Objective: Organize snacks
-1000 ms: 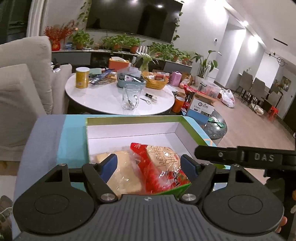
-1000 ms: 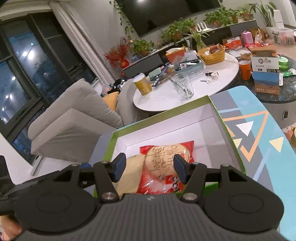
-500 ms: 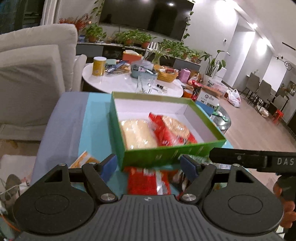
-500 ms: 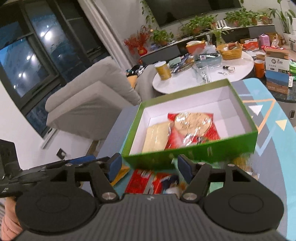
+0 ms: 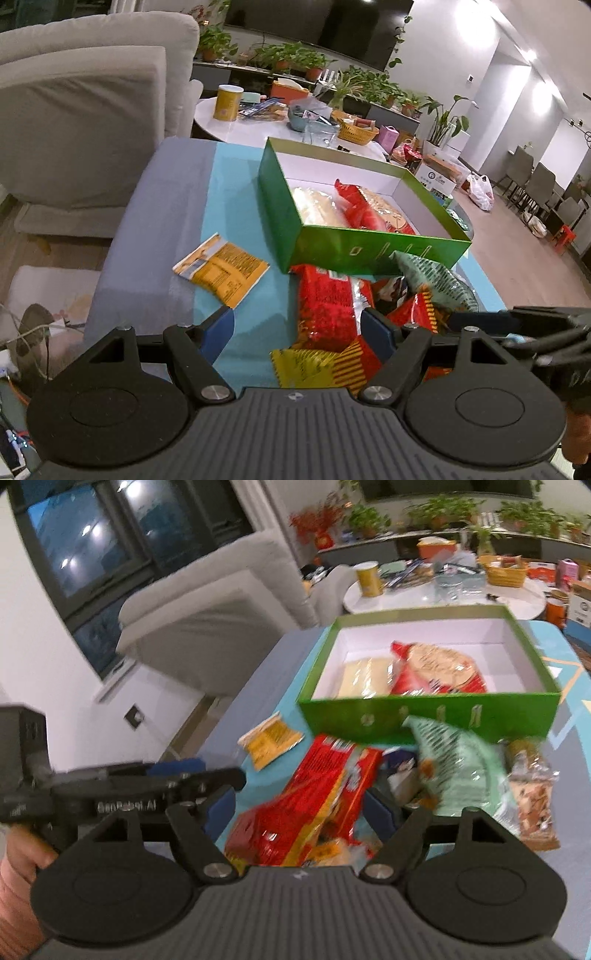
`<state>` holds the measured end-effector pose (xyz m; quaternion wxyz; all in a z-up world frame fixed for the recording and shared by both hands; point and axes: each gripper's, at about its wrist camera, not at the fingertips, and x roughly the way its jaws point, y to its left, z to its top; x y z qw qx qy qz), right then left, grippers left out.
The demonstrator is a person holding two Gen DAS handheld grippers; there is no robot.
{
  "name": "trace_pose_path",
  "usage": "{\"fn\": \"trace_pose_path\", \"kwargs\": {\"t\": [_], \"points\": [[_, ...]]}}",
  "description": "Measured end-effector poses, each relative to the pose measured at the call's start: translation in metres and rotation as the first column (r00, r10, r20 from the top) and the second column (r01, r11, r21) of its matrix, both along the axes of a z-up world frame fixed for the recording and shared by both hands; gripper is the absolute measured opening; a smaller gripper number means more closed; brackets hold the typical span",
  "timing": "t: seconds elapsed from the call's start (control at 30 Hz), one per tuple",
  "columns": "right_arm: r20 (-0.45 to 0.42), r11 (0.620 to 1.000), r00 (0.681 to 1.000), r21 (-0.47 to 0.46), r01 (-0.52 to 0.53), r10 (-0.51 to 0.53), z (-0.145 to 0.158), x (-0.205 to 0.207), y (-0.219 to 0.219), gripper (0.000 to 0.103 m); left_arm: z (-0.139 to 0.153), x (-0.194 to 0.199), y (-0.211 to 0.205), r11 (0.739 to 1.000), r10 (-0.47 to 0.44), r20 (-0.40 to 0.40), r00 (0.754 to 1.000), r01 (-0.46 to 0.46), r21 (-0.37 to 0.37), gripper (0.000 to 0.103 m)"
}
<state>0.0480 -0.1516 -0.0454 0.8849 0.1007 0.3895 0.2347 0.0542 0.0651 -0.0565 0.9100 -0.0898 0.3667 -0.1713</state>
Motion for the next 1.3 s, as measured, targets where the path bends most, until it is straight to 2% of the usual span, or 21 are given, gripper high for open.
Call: {"fn": "trace_pose_path", "kwargs": {"t": [0.2,0.4,0.53,0.77,1.07,1.3], "points": [[-0.033,0.996,0.998,-0.072,0.050,-0.053,-0.017,-0.001,0.002,0.088,-0.002,-0.007,0.004,1.000,-0.007,-0.002,1.000,0.007,-0.016,0.073],[-0.069,0.995,0.994,-0.073,0.074,-0.079,-0.029,-0.005,-0.008,0.088,-0.011,-0.011,0.002,0.999,-0.033,-0.028,0.999,0.032,-0.027,0.073],[-0.059,0.992,0.994,-0.087,0.091,-0.096,-0.031,-0.005,-0.004,0.088,-0.018,-0.014,-0.003,0.998,-0.055,-0.045,0.997,0.055,-0.021,0.073],[0.008,0.981,0.997,-0.177,0.083,-0.083,-0.033,-0.003,0.011,0.088,-0.031,-0.016,-0.002,0.999,-0.050,-0.080,0.996,0.049,-0.016,0.074],[0.001,0.978,0.998,-0.199,0.060,-0.061,-0.035,0.008,0.017,0.088,-0.035,-0.013,0.004,1.000,-0.015,-0.099,0.995,0.012,-0.029,0.078],[-0.012,0.975,0.998,-0.214,0.052,-0.055,-0.035,0.010,0.019,0.088,-0.046,-0.009,0.006,0.998,0.009,-0.150,0.989,-0.019,-0.064,0.084]]}}
